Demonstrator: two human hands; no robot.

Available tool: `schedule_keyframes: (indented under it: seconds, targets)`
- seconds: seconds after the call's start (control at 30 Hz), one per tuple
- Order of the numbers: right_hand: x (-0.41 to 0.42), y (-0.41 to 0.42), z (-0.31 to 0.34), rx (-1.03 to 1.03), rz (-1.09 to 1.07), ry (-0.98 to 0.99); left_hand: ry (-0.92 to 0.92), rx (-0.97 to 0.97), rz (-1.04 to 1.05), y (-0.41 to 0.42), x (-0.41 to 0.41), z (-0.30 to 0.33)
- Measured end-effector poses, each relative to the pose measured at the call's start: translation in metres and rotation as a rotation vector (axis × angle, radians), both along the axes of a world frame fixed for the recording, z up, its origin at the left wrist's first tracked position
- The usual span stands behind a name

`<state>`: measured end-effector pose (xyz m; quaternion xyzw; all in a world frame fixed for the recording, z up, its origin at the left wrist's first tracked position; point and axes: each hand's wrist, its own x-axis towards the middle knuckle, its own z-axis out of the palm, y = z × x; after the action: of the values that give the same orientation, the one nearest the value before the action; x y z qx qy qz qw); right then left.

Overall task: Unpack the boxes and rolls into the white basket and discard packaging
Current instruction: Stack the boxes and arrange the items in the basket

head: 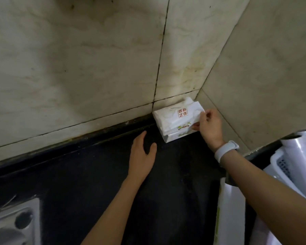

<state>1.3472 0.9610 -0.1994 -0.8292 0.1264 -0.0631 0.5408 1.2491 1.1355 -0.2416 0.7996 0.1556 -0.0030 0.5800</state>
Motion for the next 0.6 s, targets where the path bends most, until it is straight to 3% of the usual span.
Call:
schedule_keyframes:
  seconds: [0.2,0.33,0.5,0.6]
  targets:
    - [0.009,-0.003,-0.016,-0.065,-0.048,0.082,-0.013,-0.099,-0.154,-0.038,0.024,0.003]
    - [0.008,-0.002,-0.028,0.145,0.025,0.182,0.043,-0.187,-0.149,-0.053,0.033,-0.005]
    - [0.017,-0.01,-0.026,0.326,-0.066,0.195,0.081,-0.259,-0.109,-0.061,0.039,-0.006]
    - [0.009,-0.017,-0.023,0.472,0.023,0.199,0.074,-0.283,-0.055,-0.067,0.043,-0.005]
